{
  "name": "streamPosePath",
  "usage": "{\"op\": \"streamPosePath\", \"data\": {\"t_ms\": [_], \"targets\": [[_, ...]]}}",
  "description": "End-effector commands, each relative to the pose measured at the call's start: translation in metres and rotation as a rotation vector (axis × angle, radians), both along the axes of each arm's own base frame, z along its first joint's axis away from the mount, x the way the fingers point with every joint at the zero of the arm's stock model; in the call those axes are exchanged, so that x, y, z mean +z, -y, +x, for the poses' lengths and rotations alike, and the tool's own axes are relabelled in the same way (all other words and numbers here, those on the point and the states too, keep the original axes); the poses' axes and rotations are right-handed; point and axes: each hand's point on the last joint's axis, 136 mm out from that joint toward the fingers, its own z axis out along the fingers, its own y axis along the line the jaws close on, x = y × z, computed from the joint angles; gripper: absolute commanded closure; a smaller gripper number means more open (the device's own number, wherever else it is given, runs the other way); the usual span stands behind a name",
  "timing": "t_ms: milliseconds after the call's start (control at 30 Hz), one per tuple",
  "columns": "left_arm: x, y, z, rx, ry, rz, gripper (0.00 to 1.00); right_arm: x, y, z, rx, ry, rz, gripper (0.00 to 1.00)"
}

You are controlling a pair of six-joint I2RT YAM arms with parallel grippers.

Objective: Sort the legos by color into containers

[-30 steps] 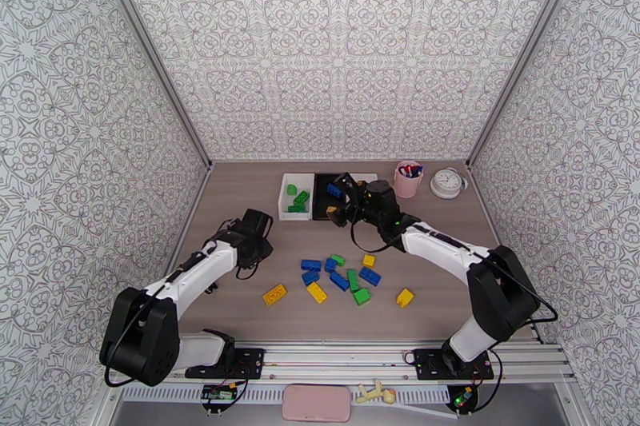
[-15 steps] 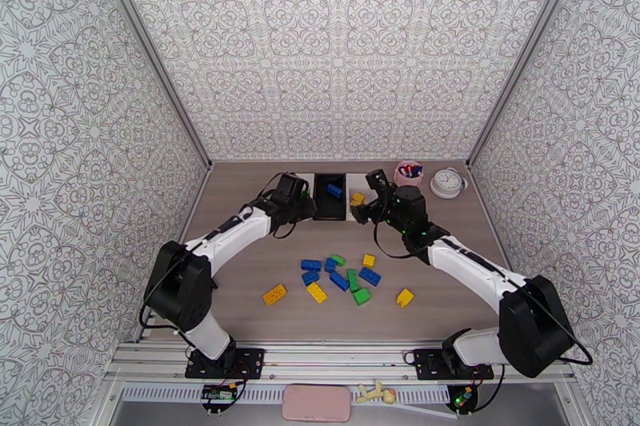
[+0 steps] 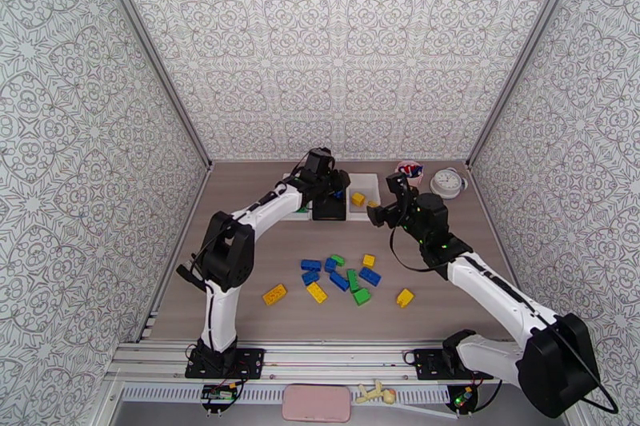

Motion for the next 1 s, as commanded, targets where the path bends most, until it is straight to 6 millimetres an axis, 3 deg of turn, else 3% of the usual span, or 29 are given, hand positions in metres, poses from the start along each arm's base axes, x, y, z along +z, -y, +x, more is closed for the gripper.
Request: {"op": "streamPosePath", "data": {"t_ms": [0, 333, 600, 733, 967], "targets": [[0.002, 0.017, 0.014, -0.012, -0.002, -0.065, 0.70, -0.007, 0.010, -0.003, -0.035, -0.029, -0.009, 0.04], [-0.033, 0.037, 0.047, 0.002, -0.049, -0.104, 0.70, -0.007, 0.018, -0.010, -0.057, -0.026, -0.021, 0.04], [-0.017, 0.048, 0.061, -0.020, 0.003, -0.091, 0.55, -0.005, 0.024, -0.016, -0.059, -0.014, -0.076, 0.02], [-0.006, 0.046, 0.056, -0.028, 0.031, -0.057, 0.40, -0.003, 0.031, -0.017, -0.085, -0.009, -0.116, 0.01], [0.023, 0.032, 0.033, -0.068, 0.133, -0.006, 0.23, -0.004, 0.035, -0.015, -0.118, -0.029, -0.089, 0.01]]}}
